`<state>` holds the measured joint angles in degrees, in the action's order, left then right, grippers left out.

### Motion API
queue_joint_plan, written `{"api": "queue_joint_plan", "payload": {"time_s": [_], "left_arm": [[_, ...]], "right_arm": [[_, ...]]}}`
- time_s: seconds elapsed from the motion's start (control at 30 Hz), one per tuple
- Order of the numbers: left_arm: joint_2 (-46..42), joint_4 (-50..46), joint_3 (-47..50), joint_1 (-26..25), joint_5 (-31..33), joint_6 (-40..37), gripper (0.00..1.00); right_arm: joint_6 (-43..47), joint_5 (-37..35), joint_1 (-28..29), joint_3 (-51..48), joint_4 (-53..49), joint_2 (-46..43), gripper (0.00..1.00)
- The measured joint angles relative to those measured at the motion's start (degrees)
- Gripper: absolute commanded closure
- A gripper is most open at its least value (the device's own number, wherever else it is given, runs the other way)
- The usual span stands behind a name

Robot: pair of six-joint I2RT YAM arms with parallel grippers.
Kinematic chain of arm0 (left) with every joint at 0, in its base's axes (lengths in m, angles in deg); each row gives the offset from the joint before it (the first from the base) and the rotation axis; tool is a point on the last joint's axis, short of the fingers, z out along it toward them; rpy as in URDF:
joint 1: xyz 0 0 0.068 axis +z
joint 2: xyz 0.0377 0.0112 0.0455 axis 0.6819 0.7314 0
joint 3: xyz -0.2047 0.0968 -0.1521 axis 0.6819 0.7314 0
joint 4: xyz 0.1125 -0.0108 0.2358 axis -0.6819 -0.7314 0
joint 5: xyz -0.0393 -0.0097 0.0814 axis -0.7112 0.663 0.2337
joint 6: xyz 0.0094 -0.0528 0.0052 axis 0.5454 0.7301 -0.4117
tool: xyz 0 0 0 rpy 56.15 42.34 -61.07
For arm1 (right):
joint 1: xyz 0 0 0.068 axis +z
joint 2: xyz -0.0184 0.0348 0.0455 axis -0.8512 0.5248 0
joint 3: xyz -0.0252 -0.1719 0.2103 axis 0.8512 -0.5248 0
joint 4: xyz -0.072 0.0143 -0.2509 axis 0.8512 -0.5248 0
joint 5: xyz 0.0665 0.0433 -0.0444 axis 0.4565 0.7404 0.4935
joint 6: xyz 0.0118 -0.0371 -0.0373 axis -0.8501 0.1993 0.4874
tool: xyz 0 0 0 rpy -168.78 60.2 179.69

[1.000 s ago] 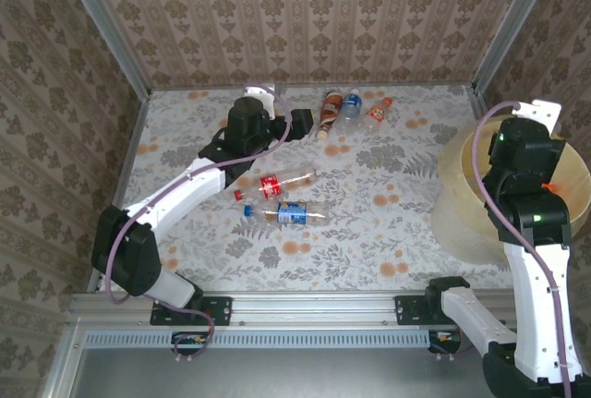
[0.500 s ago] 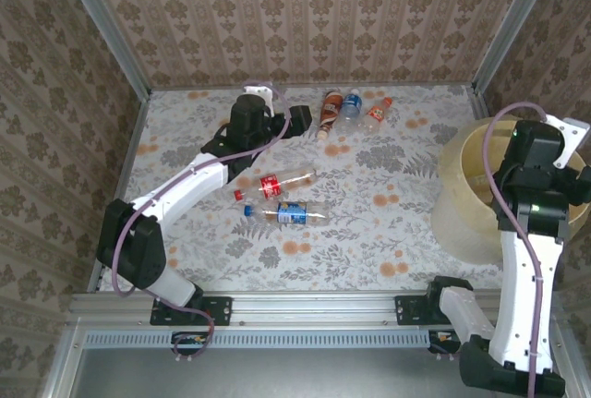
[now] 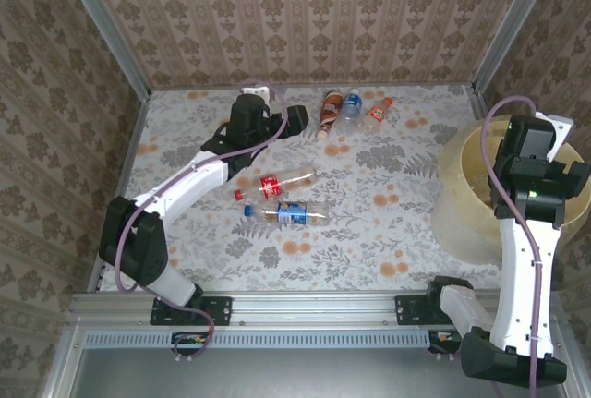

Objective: Put the plastic bottles in the bin

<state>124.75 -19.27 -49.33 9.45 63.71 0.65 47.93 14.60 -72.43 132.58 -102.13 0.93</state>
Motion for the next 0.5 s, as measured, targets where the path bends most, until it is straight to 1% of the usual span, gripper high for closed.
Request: {"api": "queue_joint_plan", "payload": {"time_s": [0.13, 0.23, 0.37, 0.5], "left_arm": [[0.7, -1.4, -0.6, 0.4, 0.0, 0.7, 0.0], [1.0, -2.9, -1.1, 0.9, 0.0, 1.5, 0.0], [2.1, -4.2, -2.1, 1.5, 0.0, 2.8, 0.0], [3.2, -6.2, -2.3, 2.1, 0.1, 3.5, 0.0]], "right_arm": [[-1.1, 3.8, 0.6, 0.5, -0.1, 0.0, 0.0], [-2.4, 7.3, 2.1, 1.8, 0.0, 0.0, 0.0], [-4.5, 12.3, 6.4, 2.9, 0.3, -0.1, 0.0], [-6.1, 17.0, 13.3, 3.8, 1.5, 0.4, 0.0]]}}
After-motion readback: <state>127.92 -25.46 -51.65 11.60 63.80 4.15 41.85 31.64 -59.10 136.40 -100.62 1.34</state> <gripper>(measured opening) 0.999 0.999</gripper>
